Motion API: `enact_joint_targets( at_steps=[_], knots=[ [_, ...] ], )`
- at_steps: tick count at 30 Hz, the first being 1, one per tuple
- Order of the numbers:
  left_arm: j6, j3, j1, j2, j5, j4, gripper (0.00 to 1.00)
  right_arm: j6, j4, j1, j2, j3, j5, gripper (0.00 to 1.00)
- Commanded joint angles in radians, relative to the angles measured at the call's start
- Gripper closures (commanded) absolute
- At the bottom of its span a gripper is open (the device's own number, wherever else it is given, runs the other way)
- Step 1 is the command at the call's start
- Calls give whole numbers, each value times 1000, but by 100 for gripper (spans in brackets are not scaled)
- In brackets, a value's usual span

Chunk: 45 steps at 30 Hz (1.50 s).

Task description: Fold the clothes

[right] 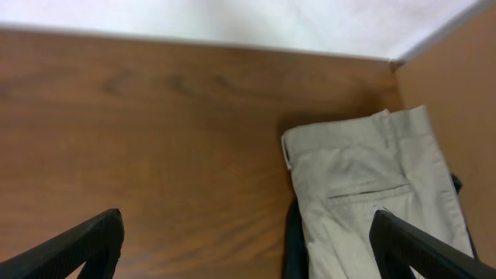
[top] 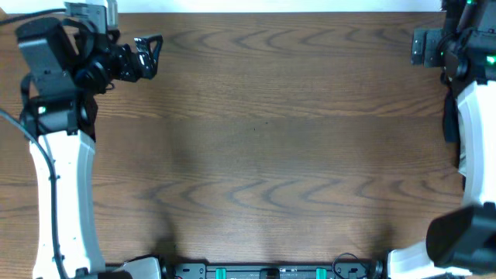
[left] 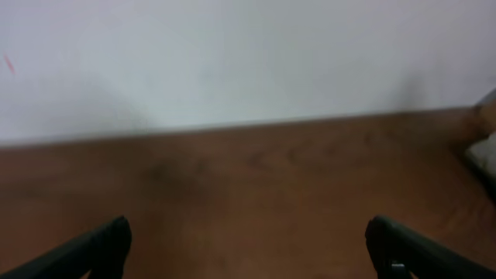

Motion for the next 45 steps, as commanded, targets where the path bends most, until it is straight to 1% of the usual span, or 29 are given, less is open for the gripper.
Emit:
enact_joint_targets(
  at_steps=[1,5,12,15,18,25,28,31,34,36,39,40,41,42,44,45],
  knots=[
    [17,21,5,43,2,-43,2,-72,-3,-5,52,25,19,1],
    [17,19,5,97,2,-119,2,-72,-39,-6,113,24,56,1],
    [17,19,5,147,2,-264,2,-79,8,-71,216,24,119,1],
    [17,12,5,147,2,-279,2,-88,14,-117,260,24,120,2],
    [17,0,5,147,2,-282,2,-87,24,-161,306,24,119,7],
    [17,-19,5,149,1,-305,2,-88,100,-207,405,24,110,11],
    [17,-21,5,149,1,-312,2,-131,149,-206,449,24,109,11],
    [17,-21,5,149,1,-317,2,-182,198,-206,489,24,121,15],
    [17,-21,5,149,1,-323,2,-190,234,-208,522,24,169,27],
    [16,-21,5,150,-3,-335,2,-202,257,-209,544,24,185,29],
    [16,-21,3,153,-47,-357,2,-225,285,-210,576,24,190,31],
    [16,-21,2,154,-63,-364,2,-232,291,-209,585,24,191,36],
    [16,-21,2,157,-71,-367,2,-238,295,-209,588,24,190,44],
    [13,-22,2,160,-74,-368,2,-237,297,-209,590,24,190,53],
    [11,-26,2,166,-73,-367,2,-237,314,-208,590,24,191,76],
    [8,-28,2,171,-73,-367,2,-237,326,-207,589,25,198,82]
  ],
)
